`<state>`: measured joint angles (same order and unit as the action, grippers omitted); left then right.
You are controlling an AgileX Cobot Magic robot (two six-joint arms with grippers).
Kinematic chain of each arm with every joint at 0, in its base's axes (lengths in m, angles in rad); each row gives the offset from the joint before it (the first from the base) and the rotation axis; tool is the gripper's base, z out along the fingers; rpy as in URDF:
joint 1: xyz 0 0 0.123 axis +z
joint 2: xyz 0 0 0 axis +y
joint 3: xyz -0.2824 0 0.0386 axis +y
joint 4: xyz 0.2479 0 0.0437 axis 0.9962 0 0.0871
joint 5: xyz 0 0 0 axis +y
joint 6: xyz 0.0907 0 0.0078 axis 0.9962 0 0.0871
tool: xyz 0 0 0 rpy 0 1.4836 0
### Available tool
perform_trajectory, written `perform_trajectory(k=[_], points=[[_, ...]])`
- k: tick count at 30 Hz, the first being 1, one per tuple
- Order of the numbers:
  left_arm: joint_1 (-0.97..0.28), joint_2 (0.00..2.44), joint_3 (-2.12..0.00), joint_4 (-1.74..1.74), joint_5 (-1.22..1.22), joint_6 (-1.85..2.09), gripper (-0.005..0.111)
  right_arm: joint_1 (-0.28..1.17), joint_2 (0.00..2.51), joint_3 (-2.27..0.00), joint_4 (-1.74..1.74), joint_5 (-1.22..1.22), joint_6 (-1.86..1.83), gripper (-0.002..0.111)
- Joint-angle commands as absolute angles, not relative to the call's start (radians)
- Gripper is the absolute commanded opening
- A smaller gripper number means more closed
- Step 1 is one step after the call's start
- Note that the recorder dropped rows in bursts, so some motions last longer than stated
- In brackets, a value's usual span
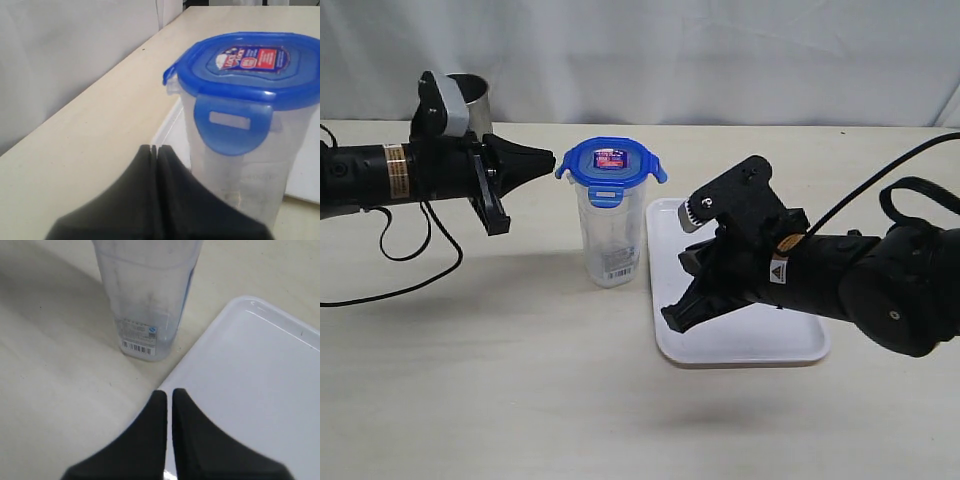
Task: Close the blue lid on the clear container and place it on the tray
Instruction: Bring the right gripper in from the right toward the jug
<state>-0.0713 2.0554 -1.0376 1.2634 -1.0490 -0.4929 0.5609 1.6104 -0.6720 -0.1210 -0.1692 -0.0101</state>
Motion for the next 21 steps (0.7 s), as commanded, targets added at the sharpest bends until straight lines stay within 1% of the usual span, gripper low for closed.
perform_trajectory(k=[1,4,7,10,13,15,17,19,21], points=[[-0.058,2.057,-1.036,1.259,-1.121,-0.513,0.000,0.548,1.612,-0.686,-0.123,-0.254,0.000,0.005],[-0.058,2.057,-1.036,1.259,-1.119,-0.513,0.000,0.535,1.645,-0.801,-0.120,-0.073,0.012,0.005],[-0.058,2.057,-1.036,1.259,-1.108,-0.513,0.000,0.532,1.664,-0.867,-0.120,0.010,0.007,0.005],[-0.058,2.057,-1.036,1.259,-1.098,-0.513,0.000,0.488,1.655,-0.918,-0.118,0.160,-0.009,0.004],[-0.058,2.057,-1.036,1.251,-1.098,-0.510,0.000,0.416,1.643,-0.918,-0.039,0.187,-0.097,0.004],[-0.058,2.057,-1.036,1.251,-1.098,-0.510,0.000,0.367,1.642,-0.918,0.098,0.205,-0.251,0.004],[-0.058,2.057,-1.036,1.251,-1.098,-0.510,0.000,0.324,1.643,-0.918,0.337,0.228,-0.513,0.004],[-0.058,2.057,-1.036,1.251,-1.098,-0.510,0.000,0.283,1.643,-0.925,0.623,0.297,-0.870,0.004],[-0.058,2.057,-1.036,1.253,-1.098,-0.510,0.000,0.217,1.645,-0.936,1.011,0.476,-1.284,0.004]])
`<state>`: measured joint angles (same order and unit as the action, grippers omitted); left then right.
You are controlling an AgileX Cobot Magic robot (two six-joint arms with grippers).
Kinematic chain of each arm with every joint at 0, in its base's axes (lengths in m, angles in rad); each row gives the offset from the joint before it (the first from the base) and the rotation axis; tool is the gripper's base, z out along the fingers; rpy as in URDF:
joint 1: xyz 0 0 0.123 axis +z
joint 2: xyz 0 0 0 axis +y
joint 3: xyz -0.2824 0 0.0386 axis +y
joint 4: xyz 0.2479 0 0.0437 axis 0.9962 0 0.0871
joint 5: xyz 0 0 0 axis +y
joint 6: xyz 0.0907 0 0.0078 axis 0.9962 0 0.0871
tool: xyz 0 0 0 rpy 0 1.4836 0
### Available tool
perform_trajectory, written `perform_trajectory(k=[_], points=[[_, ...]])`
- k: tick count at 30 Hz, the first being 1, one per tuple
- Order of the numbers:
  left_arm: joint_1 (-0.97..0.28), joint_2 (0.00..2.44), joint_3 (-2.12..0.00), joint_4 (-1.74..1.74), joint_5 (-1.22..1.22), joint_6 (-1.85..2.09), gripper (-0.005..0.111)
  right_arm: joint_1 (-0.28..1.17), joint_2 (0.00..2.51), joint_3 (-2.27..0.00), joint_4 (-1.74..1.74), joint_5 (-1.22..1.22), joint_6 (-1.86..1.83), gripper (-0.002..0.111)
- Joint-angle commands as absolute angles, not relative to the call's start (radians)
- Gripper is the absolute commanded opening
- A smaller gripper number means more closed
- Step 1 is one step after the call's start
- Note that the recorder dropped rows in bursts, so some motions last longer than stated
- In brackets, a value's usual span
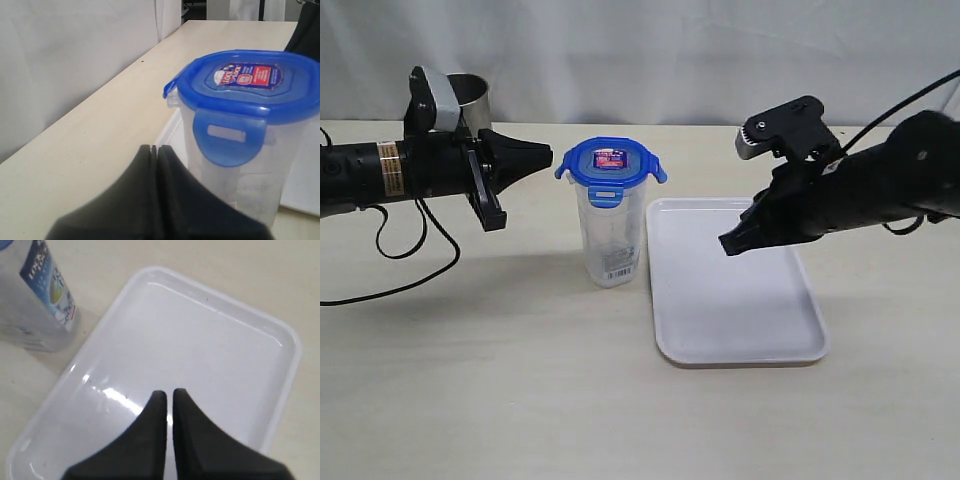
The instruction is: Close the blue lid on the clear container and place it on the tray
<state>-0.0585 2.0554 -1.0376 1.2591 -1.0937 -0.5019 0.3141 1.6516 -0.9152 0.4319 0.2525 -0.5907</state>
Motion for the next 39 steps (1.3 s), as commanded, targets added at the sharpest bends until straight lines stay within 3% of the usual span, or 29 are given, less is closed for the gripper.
perform_trajectory(k=[1,3,5,14,30,39], points=[[-0.058,2.057,-1.036,1.255,-1.098,-0.510,0.000,0.185,1.649,-0.936,1.195,0.579,-1.437,0.004],[-0.058,2.057,-1.036,1.262,-1.098,-0.510,0.000,0.103,1.662,-0.930,1.400,0.851,-1.687,0.004],[-0.058,2.057,-1.036,1.262,-1.098,-0.510,0.000,0.046,1.673,-0.930,1.448,0.963,-1.751,0.004],[-0.060,2.057,-1.038,1.198,-1.094,-0.443,0.000,0.085,1.724,-0.935,1.510,0.916,-1.948,0.004],[-0.060,2.057,-1.038,1.114,-1.049,-0.392,0.000,0.097,1.981,-1.148,1.495,1.153,-1.898,0.004],[-0.060,2.057,-1.038,1.113,-1.052,-0.392,0.000,0.097,2.026,-1.175,1.490,1.135,-1.892,0.004]])
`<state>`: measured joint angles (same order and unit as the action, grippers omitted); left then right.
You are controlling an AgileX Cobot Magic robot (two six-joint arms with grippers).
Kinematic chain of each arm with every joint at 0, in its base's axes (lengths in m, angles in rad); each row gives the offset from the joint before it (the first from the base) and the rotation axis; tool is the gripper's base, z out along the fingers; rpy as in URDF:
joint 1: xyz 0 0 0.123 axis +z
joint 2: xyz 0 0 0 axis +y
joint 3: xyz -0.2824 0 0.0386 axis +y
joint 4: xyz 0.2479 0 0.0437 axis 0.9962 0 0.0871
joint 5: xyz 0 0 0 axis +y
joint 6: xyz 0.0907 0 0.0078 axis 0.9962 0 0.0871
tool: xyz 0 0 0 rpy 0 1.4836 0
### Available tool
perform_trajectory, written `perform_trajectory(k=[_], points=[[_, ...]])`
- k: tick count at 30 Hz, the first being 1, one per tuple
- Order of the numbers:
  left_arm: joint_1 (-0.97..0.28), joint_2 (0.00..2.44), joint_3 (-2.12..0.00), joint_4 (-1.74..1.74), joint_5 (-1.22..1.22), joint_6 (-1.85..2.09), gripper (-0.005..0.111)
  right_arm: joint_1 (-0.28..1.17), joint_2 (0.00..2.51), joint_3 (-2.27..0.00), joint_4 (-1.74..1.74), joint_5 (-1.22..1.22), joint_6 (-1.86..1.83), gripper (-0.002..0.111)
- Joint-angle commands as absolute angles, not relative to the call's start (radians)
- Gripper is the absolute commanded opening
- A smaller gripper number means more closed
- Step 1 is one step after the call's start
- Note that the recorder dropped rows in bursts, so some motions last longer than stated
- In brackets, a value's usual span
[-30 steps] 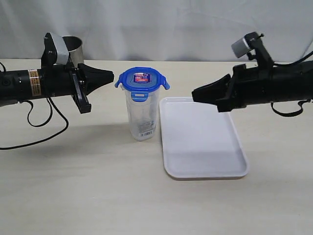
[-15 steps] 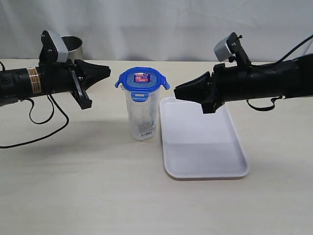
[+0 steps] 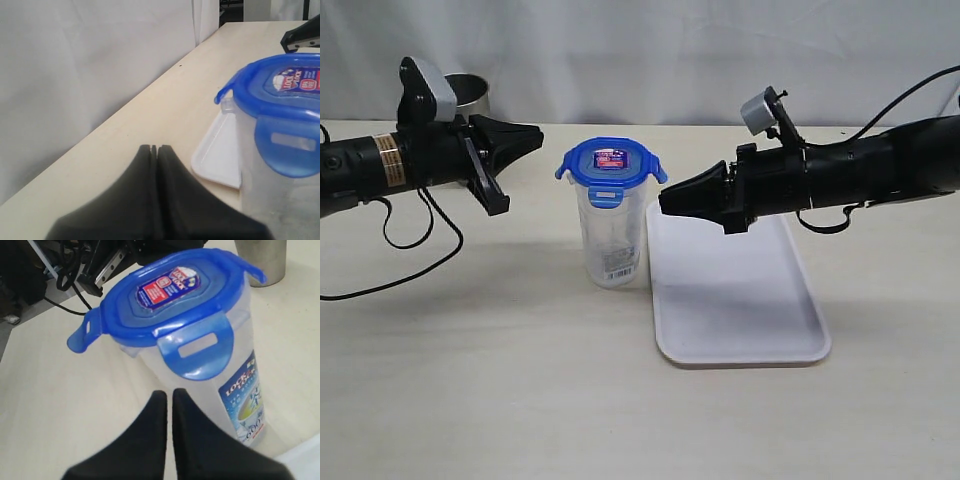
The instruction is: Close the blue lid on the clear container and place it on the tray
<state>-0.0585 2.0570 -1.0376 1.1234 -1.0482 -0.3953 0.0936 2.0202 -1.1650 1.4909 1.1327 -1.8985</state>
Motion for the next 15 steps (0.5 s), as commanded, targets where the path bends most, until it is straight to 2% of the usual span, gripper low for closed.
perform_trajectory(k=[1,15], points=[[-0.060,2.057,-1.038,1.113,-1.052,-0.392,0.000,0.097,2.026,-1.175,1.493,1.122,-1.892,0.004],[-0.060,2.057,-1.038,1.117,-1.059,-0.392,0.000,0.097,2.026,-1.175,1.581,1.007,-1.905,0.004]])
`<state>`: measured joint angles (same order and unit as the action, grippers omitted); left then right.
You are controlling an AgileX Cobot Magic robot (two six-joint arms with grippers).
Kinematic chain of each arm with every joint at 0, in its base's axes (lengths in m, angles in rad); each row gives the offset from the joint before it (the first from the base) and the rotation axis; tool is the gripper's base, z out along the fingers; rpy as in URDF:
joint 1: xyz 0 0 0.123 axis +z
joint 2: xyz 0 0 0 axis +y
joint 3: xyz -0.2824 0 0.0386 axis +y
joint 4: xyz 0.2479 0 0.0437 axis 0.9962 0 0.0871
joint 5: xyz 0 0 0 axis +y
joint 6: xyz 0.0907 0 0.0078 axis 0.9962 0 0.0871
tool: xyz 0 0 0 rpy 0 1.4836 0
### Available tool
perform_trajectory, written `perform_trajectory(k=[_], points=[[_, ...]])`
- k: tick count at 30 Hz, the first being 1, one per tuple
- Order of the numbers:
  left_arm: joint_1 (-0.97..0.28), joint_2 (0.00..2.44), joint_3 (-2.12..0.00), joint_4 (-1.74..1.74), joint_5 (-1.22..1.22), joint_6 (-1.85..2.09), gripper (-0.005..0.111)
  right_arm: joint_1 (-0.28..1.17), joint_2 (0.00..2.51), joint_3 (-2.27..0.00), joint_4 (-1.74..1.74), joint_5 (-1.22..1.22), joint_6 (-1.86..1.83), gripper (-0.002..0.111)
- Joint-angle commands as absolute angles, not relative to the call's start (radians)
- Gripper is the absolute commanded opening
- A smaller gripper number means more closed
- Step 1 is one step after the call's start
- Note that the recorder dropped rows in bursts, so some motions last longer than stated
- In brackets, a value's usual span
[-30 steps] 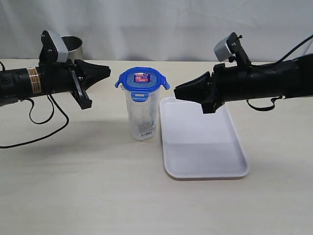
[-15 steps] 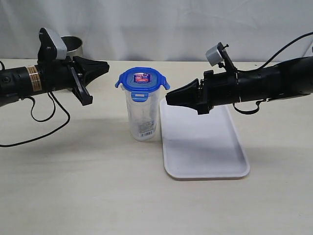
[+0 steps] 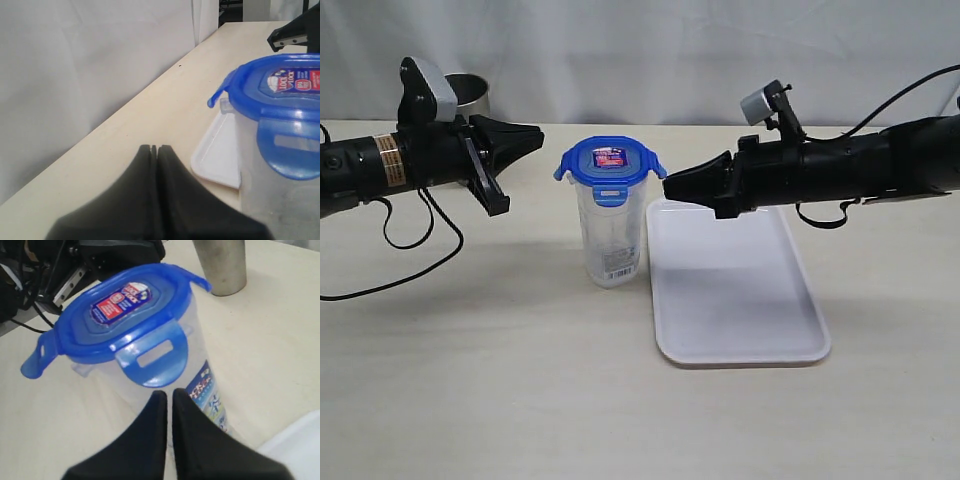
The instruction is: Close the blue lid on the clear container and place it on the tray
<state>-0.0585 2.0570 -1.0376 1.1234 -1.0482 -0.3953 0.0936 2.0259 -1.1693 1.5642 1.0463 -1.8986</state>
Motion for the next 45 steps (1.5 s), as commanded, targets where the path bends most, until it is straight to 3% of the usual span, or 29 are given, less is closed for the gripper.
perform_trajectory(k=[1,13,45], points=[[-0.060,2.057,-1.038,1.117,-1.059,-0.392,0.000,0.097,2.026,-1.175,1.587,1.002,-1.905,0.004],[-0.060,2.057,-1.038,1.114,-1.088,-0.390,0.000,0.097,2.026,-1.209,1.329,1.221,-1.854,0.004],[-0.060,2.057,-1.038,1.287,-1.166,-0.495,0.000,0.097,2.026,-1.237,1.488,1.088,-1.834,0.004]])
